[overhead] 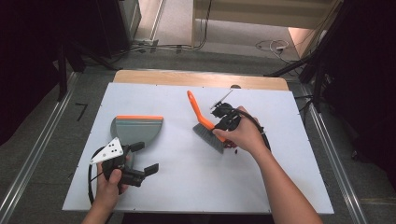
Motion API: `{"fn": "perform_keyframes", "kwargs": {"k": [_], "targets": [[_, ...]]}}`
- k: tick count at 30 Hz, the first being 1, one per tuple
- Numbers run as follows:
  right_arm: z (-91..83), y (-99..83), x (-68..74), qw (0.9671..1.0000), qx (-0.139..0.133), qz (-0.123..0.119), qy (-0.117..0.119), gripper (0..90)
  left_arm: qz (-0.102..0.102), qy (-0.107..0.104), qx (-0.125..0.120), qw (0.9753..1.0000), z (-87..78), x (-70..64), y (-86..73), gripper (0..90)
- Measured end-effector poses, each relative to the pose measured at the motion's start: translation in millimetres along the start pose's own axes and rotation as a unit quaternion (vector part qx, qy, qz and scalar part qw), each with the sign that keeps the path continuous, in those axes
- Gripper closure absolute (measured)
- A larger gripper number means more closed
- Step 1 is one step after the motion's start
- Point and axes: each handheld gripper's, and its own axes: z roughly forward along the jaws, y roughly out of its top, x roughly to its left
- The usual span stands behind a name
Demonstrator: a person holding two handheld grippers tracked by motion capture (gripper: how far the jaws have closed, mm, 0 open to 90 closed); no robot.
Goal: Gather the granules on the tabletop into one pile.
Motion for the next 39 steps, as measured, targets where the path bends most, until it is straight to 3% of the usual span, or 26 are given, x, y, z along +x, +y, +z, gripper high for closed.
{"fn": "perform_keyframes", "kwargs": {"k": [4,8,11,14,16,19,20,27,33,36,39], "targets": [[-11.2,-8.4,-7.0,0.9996,-0.018,-0.013,-0.016,68.7,0.0,0.0,0.0,1.0,1.5,-0.8,0.2,0.5],[-24.6,-15.1,-3.8,0.9982,-0.037,-0.047,0.002,68.6,0.002,-0.001,0.005,1.0,2.8,-1.7,0.0,0.4],[-28.1,-21.2,-0.6,0.9968,-0.024,-0.072,0.026,68.6,0.001,0.0,0.005,1.0,3.2,-2.5,-0.2,0.4],[-19.8,-27.2,2.0,0.9939,0.002,-0.102,0.043,68.6,0.0,0.0,0.006,1.0,3.4,-2.1,-0.4,0.4],[-10.7,-29.3,3.5,0.9925,0.018,-0.115,0.037,68.6,0.0,0.0,0.005,1.0,3.5,-2.3,-0.4,0.4],[-8.4,-29.4,-2.5,0.9918,0.004,-0.122,0.036,68.5,0.0,0.0,0.006,1.0,3.7,-2.4,-0.6,0.4],[-8.3,-28.9,-5.0,0.992,0.004,-0.124,0.023,68.6,0.0,0.0,0.006,1.0,3.7,-2.3,-0.6,0.4],[-20.9,-30.6,-14.4,0.9952,-0.024,-0.095,0.007,68.6,-0.001,0.001,0.005,1.0,2.9,-0.3,-0.9,0.4],[-46.3,-43.7,-26.5,0.9968,-0.068,-0.029,-0.03,68.7,-0.001,0.0,0.003,1.0,2.9,-1.0,-0.6,0.4],[-54.6,-55.4,-32.9,0.9942,-0.076,0.012,-0.075,68.6,-0.002,0.0,0.003,1.0,3.0,-1.3,-0.5,0.4],[-56.2,-67.1,-38.7,0.9873,-0.078,0.061,-0.124,68.6,-0.002,0.0,0.004,1.0,3.8,-2.0,-0.5,0.4]]}}
